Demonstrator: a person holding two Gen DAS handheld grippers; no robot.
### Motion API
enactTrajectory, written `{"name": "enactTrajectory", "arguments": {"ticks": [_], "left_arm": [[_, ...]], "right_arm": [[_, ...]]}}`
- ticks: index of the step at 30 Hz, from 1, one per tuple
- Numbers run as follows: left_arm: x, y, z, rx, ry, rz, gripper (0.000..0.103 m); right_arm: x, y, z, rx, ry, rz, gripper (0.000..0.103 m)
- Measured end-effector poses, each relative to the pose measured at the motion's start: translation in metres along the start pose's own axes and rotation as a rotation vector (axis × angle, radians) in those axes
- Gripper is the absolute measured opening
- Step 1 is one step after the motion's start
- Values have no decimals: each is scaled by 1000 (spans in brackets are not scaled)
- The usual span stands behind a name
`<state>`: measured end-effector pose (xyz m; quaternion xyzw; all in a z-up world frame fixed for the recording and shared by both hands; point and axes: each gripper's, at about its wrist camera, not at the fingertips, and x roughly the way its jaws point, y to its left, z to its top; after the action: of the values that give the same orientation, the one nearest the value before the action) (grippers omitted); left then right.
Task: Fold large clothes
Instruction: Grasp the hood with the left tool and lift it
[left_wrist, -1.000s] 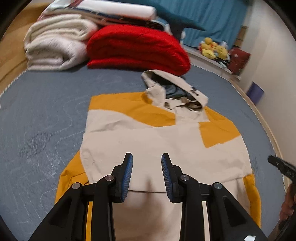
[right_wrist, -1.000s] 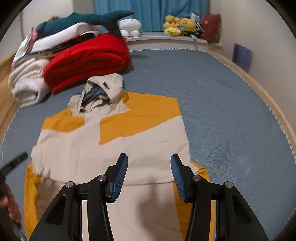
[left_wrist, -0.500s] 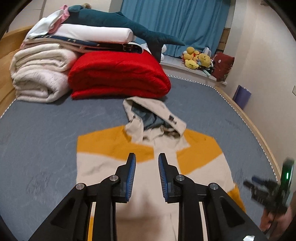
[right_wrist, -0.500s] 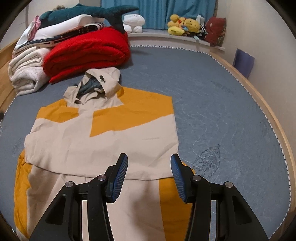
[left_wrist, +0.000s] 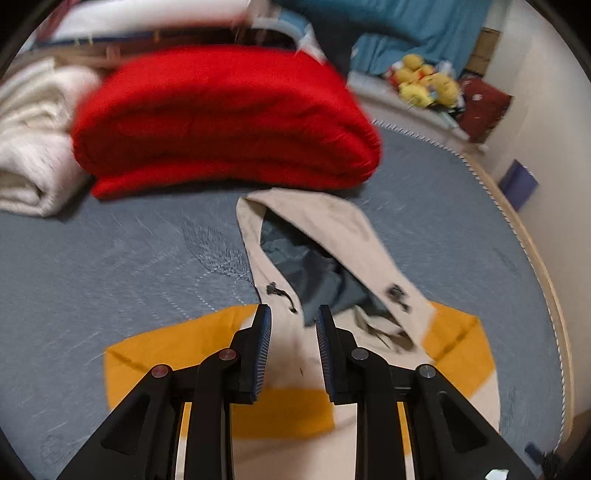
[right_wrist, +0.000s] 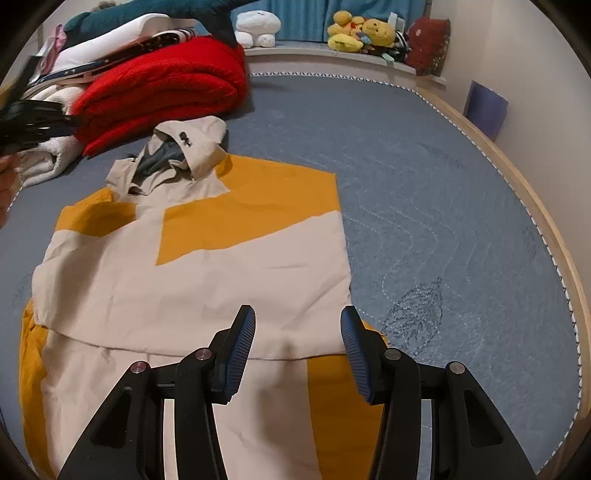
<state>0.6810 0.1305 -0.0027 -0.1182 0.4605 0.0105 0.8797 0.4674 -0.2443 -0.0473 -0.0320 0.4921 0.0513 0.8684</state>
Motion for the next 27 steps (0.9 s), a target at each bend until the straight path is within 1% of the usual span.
{"name": "enactTrajectory", "arguments": {"ticks": [2, 4, 5, 6, 8, 10, 13, 14, 16, 18, 19, 21, 22, 23, 24, 25, 27], "left_arm": [[29, 14, 9, -37, 29, 20, 23], [56, 28, 20, -87, 49, 15, 23], [66, 33, 25, -107, 51, 13, 23], [77, 38, 31, -126, 56, 6, 23], [100, 47, 40, -161, 84, -13, 26], [123, 55, 49, -188, 114, -4, 30], [150, 63, 59, -226, 153, -5, 33], [159, 65, 64, -234, 168, -6, 33], [172, 67, 73, -240, 171, 20, 33], [182, 66, 78, -243, 180, 19, 33], [189, 66, 79, -241, 198, 23, 33], [203, 63, 76, -220, 251, 69, 33], [206, 61, 75, -204, 259, 88, 30], [204, 57, 76, -183, 250, 105, 29], [202, 54, 77, -167, 250, 110, 8], [198, 51, 78, -165, 249, 99, 0], [175, 43, 81, -155, 184, 67, 0]], "right_arm": [[5, 0, 2, 9, 12, 5, 49], [10, 2, 2, 2, 22, 6, 49], [13, 3, 1, -3, 23, 1, 48], [15, 4, 0, -7, 25, -1, 35], [21, 2, -1, -1, 38, 3, 13], [27, -2, 0, 24, 50, 1, 13], [36, -4, 3, 46, 68, 11, 13], [39, -3, 3, 46, 78, 12, 15], [45, -2, 2, 43, 99, 16, 16], [51, -1, 1, 33, 117, 17, 16], [53, -1, 0, 27, 122, 14, 16], [56, -1, 2, 24, 126, 5, 16], [56, -2, 3, 28, 124, 4, 16], [57, -3, 4, 31, 123, 3, 16], [57, -3, 4, 32, 122, 3, 16], [57, -4, 4, 32, 124, 4, 16], [55, -5, 3, 34, 127, 9, 16]]}}
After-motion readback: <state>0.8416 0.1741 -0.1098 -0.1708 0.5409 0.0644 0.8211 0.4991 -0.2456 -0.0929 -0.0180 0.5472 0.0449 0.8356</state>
